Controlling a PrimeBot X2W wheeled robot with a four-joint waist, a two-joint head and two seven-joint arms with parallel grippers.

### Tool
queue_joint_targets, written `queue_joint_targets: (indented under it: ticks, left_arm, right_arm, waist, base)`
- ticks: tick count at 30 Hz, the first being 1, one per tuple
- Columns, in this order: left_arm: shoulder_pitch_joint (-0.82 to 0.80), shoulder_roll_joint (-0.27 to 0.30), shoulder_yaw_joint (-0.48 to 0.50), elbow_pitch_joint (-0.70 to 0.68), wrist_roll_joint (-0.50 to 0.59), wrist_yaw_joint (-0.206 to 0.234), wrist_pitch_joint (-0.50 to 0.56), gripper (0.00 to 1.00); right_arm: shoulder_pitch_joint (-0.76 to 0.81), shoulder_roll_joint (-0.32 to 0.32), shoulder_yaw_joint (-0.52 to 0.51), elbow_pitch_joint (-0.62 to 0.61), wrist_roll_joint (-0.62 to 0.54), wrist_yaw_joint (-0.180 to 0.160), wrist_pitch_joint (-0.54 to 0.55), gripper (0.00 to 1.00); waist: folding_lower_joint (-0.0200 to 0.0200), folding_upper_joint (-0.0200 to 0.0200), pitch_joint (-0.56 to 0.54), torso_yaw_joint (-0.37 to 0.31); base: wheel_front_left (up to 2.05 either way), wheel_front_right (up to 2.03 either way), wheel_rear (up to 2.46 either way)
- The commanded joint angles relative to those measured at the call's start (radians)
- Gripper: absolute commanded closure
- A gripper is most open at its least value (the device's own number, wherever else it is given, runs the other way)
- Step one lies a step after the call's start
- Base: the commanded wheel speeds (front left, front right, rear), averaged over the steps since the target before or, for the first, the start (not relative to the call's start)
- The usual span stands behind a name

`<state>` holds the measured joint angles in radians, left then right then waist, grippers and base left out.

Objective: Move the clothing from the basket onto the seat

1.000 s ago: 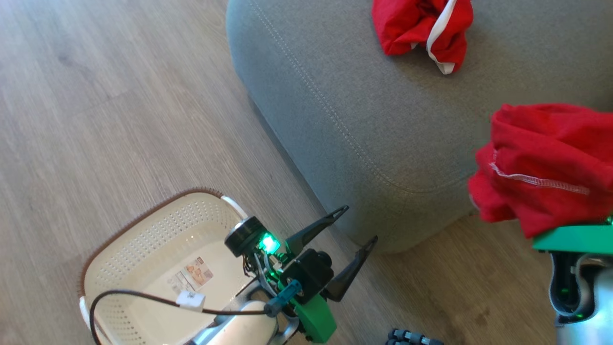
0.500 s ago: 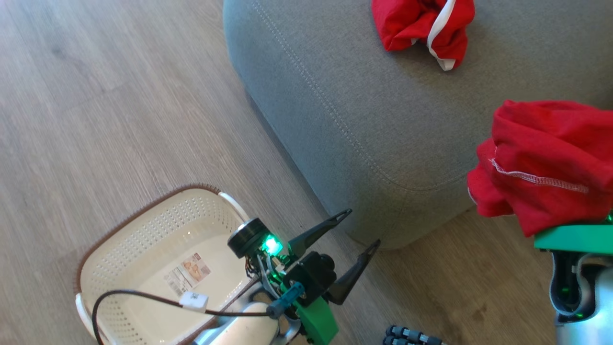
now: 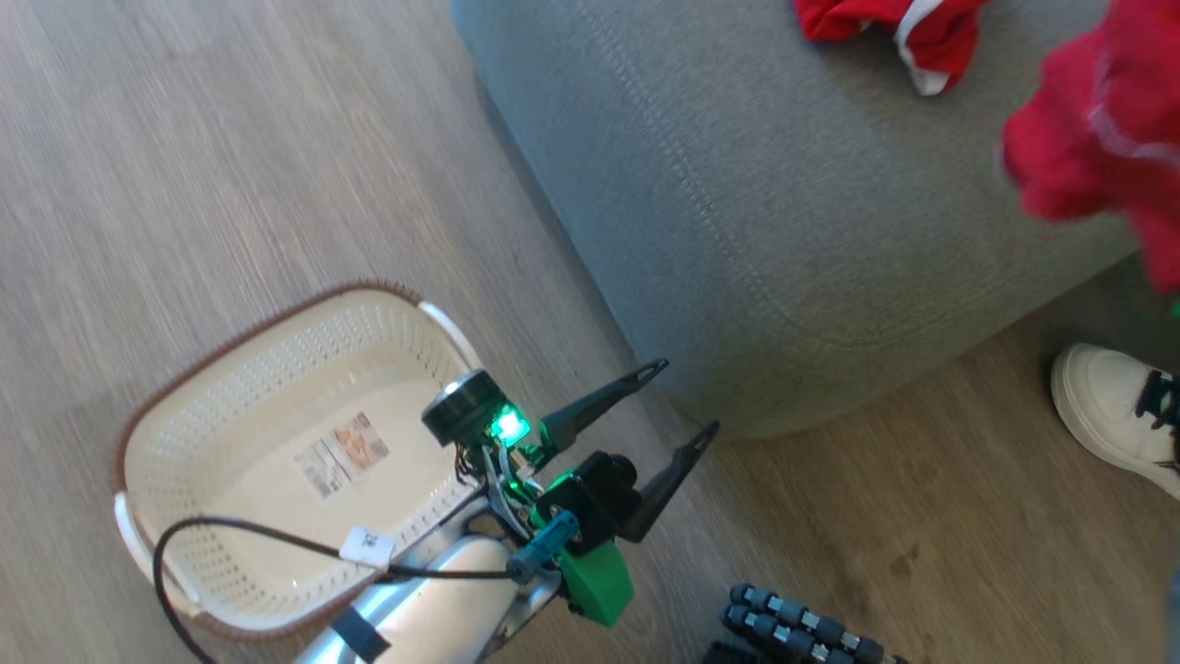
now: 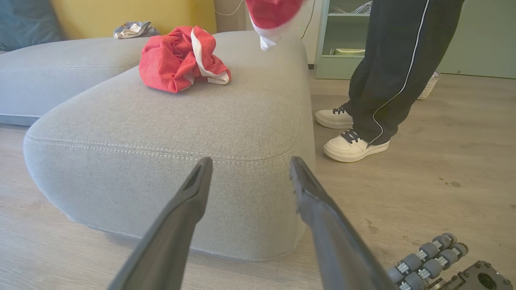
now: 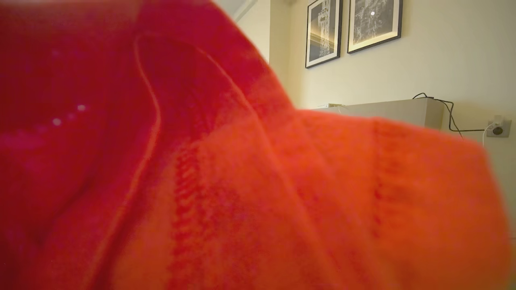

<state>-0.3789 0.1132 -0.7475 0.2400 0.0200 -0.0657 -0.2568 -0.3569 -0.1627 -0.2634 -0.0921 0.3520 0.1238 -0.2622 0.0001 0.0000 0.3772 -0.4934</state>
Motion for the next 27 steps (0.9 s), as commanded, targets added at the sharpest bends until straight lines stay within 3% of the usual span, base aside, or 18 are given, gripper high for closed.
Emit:
queue_joint_targets:
  ticks: [1, 14, 27]
  left_arm:
    - [-0.044, 0.007, 0.015, -0.035, 0.009, 0.006, -0.005, 0.0]
    - [-0.163, 0.054, -0.046, -0.032, 0.026, 0.015, -0.005, 0.0]
    - [-0.231, 0.082, -0.077, -0.041, 0.015, 0.051, -0.005, 0.0]
  right_arm:
    - [-0.055, -0.036, 0.0, -0.033, 0.017, 0.007, 0.0, 1.0]
    - [-0.453, -0.234, -0.023, 0.137, 0.094, 0.007, 0.0, 1.0]
    - [-0.702, -0.327, -0.016, 0.411, 0.092, 0.007, 0.0, 1.0]
  waist:
    - [-0.0001, 0.0, 0.043, 0.017]
    - [-0.0001, 0.0, 0.228, 0.077]
    - [-0.0001, 0.0, 0.339, 0.144]
  base:
    - [0.0, 0.0, 0.0]
    - [0.0, 0.0, 0.0]
    - [0.0, 0.0, 0.0]
